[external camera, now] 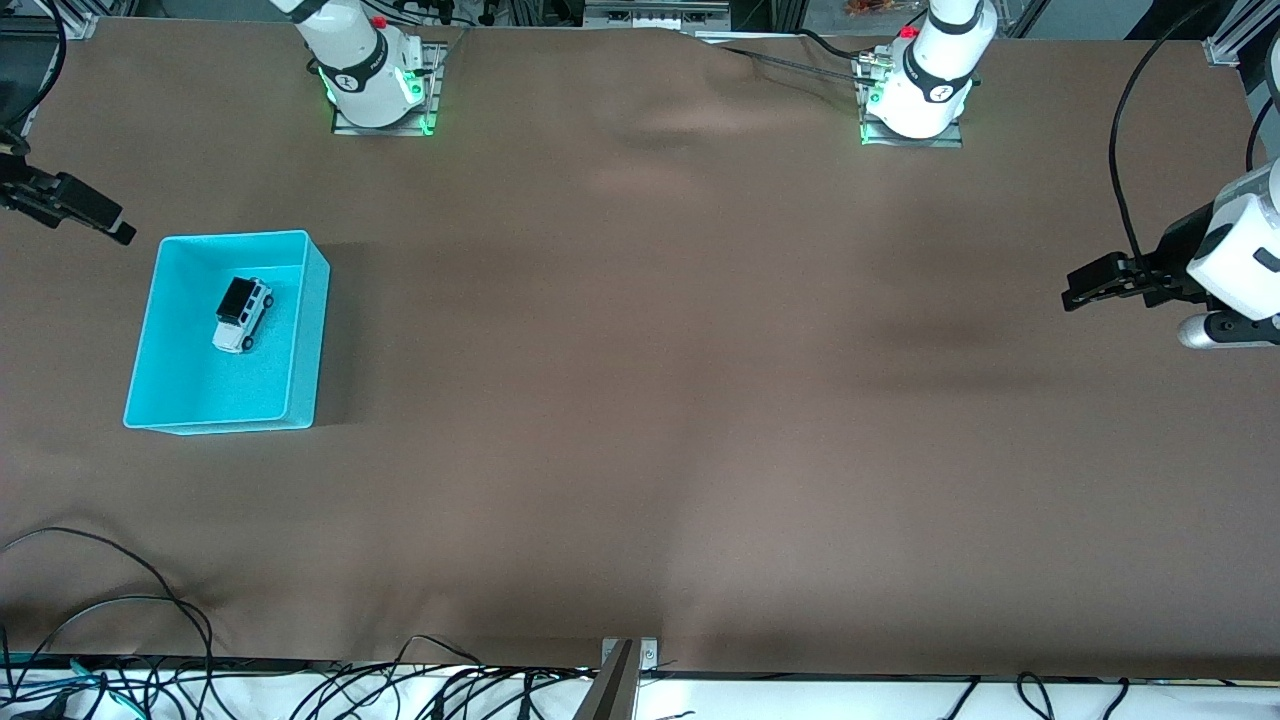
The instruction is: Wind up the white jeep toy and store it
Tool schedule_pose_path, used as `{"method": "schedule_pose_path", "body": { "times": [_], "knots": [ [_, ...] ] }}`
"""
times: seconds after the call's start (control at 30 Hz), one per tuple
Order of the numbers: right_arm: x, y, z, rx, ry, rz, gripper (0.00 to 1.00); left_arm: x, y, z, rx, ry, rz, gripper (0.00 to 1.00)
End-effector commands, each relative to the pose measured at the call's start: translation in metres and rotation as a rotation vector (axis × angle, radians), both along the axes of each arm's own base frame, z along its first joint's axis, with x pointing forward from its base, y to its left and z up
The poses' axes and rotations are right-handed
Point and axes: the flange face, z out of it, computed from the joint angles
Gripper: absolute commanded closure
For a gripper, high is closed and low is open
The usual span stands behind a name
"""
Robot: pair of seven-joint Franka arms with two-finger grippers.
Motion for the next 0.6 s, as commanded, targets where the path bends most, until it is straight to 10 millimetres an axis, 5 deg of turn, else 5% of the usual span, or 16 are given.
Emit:
{"method": "schedule_pose_path", "body": {
  "times": [0.0,0.2,0.57],
  "knots": [
    [0.011,0.028,0.021,0.009,0.007,0.008,0.00,-0.002,-0.001,0.002,-0.028,0.004,0.000,0.00],
    [0.013,0.040,0.038,0.003,-0.011,0.037,0.00,-0.002,-0.001,0.001,-0.028,0.005,0.000,0.00],
    [0.015,0.042,0.036,-0.006,0.001,0.075,0.00,-0.002,-0.001,0.001,-0.028,0.005,0.000,0.00]
  ]
}}
